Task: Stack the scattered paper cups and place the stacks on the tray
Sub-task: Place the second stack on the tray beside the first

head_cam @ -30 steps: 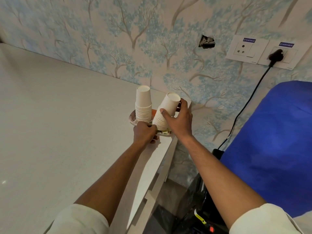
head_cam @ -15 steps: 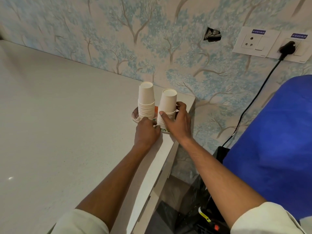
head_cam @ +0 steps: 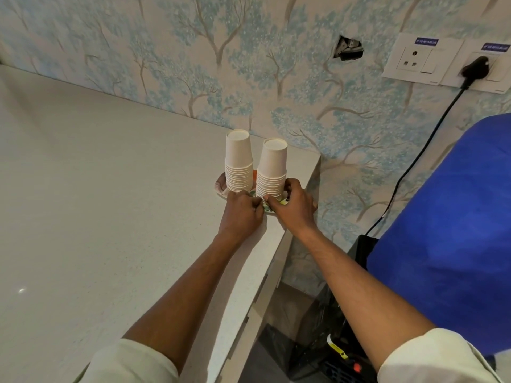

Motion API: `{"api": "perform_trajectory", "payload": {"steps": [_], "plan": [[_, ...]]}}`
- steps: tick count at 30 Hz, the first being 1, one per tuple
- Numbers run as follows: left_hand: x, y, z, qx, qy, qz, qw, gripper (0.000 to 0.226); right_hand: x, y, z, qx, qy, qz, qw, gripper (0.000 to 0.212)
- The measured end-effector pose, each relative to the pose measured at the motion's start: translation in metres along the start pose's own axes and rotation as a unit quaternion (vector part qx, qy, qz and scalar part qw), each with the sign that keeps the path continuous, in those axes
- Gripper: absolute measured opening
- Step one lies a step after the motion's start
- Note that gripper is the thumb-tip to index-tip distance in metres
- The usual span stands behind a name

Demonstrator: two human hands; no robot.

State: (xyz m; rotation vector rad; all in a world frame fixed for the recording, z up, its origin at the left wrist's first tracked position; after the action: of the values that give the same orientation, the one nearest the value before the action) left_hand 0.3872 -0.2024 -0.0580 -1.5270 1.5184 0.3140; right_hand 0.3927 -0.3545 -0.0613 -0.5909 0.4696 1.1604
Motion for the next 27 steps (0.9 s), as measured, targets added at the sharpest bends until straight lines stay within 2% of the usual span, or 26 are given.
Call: {"api": "perform_trajectory", "payload": {"steps": [5, 10, 14, 18, 27], "plan": [[0.0, 0.001, 0.001, 0.006, 0.008, -0.003, 1.0, 0.022, 0.005, 0.0, 0.002, -0.005, 0.014, 0.025, 1.0, 0.051], [-0.001, 0.0, 0.001, 0.013, 0.015, -0.01, 1.0, 0.02, 0.0, 0.006, 0.002, -0.036, -0.023, 0.008, 0.999, 0.05], [0.0, 0.001, 0.005, 0.012, 0.012, -0.02, 1.0, 0.02, -0.008, 0.013, -0.001, -0.066, -0.029, -0.022, 0.997, 0.04], [0.004, -0.001, 0.009, -0.003, 0.005, -0.015, 1.0, 0.024, -0.008, 0.016, -0.009, -0.055, -0.008, -0.009, 0.998, 0.03], [0.012, -0.004, 0.015, -0.018, 0.001, 0.017, 1.0, 0.027, -0.008, 0.021, -0.013, -0.072, -0.011, 0.001, 0.997, 0.033]]}}
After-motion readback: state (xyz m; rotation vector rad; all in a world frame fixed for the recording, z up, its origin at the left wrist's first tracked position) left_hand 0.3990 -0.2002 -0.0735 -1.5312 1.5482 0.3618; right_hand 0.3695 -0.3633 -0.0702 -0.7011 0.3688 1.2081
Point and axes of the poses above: each hand's wrist, its own y-axis away from the middle knuckle, its own x-axis out of the palm, z = x × y, the point moved 7 cm from there along -y, towards the middle knuckle, and after that the axes turned 6 degrees about x, right-handed, at the moved point
